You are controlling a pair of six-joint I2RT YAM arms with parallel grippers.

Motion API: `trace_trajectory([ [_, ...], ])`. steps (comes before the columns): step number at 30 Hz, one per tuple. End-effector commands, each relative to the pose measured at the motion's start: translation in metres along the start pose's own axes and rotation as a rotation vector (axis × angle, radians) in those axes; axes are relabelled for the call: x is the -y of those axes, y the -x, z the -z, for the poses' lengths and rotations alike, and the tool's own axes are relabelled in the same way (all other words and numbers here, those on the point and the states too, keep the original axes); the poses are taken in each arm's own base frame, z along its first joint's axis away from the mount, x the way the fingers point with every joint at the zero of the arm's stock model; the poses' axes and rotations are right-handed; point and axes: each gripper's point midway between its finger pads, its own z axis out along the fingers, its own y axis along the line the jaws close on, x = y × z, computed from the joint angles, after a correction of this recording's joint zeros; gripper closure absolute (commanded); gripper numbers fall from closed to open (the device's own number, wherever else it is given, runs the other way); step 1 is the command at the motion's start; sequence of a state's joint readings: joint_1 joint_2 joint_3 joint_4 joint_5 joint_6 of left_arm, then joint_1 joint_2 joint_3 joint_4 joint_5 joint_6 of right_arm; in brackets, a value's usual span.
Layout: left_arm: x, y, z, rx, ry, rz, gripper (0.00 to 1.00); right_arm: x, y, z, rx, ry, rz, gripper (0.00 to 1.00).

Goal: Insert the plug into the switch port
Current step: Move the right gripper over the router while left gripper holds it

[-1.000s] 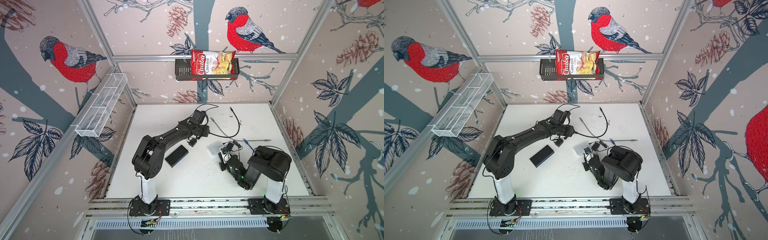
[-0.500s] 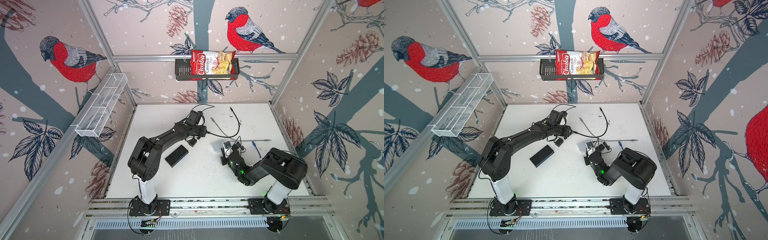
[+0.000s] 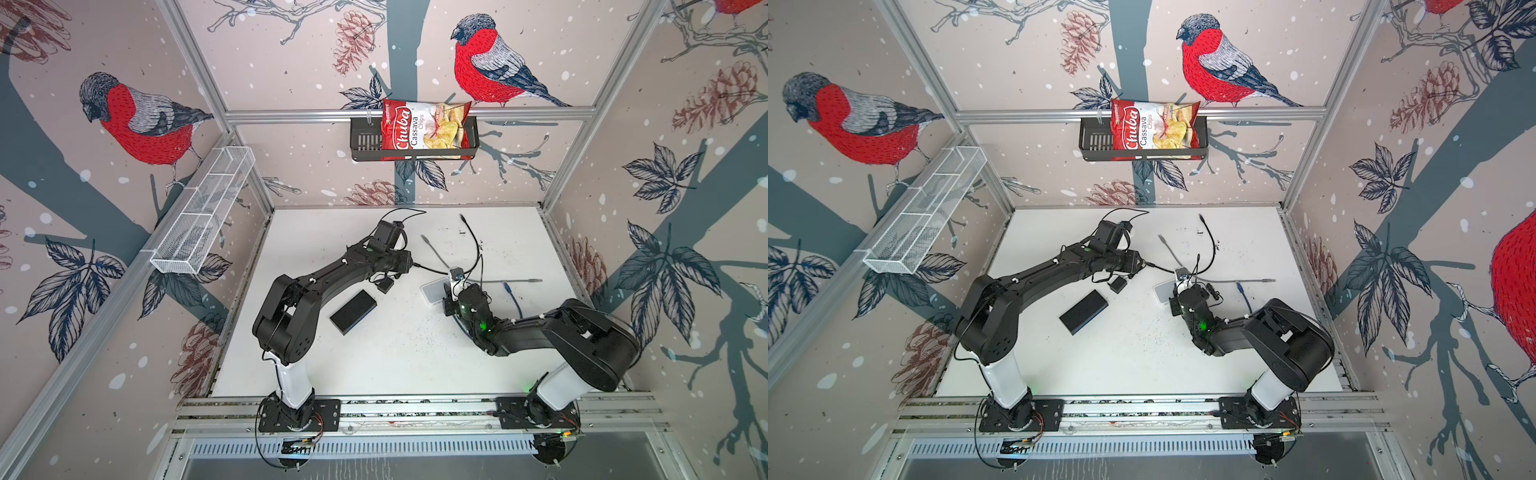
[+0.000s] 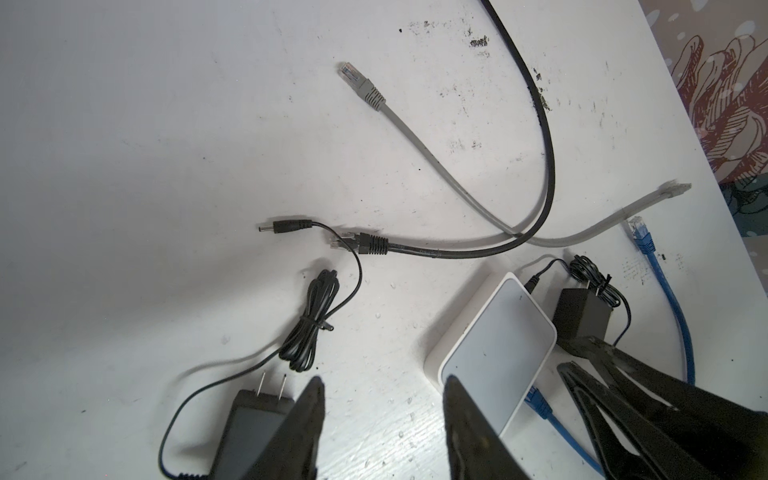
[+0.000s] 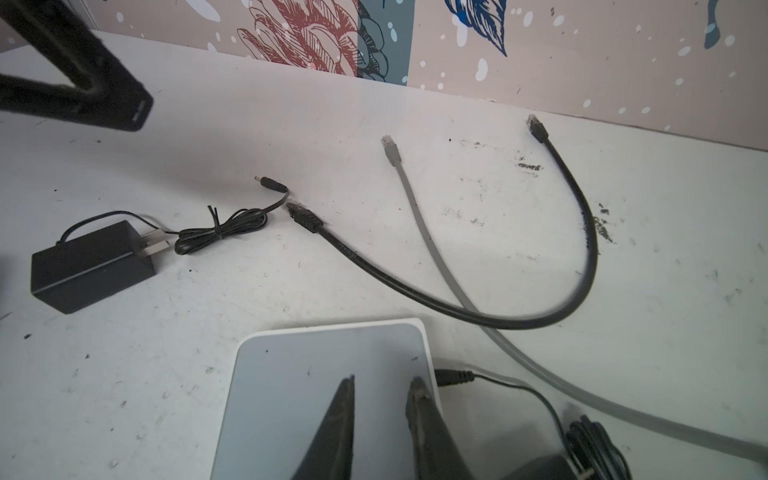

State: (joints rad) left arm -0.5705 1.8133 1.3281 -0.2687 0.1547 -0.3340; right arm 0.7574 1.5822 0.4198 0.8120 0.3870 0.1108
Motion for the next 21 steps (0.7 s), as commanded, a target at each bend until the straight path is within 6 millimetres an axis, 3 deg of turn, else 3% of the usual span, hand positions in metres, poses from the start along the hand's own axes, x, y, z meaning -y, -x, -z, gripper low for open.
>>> trace_trajectory([
  [1, 0.001, 0.005, 0.003, 0.023, -0.013, -0.005, 0.53, 0.004, -0.007, -0.002, -0.084, 0.011, -0.064, 0.70],
  [5, -0.003, 0.000, 0.002, 0.011, -0.013, 0.004, 0.53, 0.007, 0.001, -0.004, -0.145, 0.041, -0.139, 0.68],
  [10, -0.008, -0.003, 0.004, 0.013, -0.007, 0.012, 0.52, -0.006, 0.009, -0.007, -0.233, 0.106, -0.109, 0.59],
  [21, -0.002, -0.013, -0.001, -0.012, -0.059, 0.027, 0.51, -0.011, 0.001, -0.004, -0.381, 0.140, -0.149, 0.56],
])
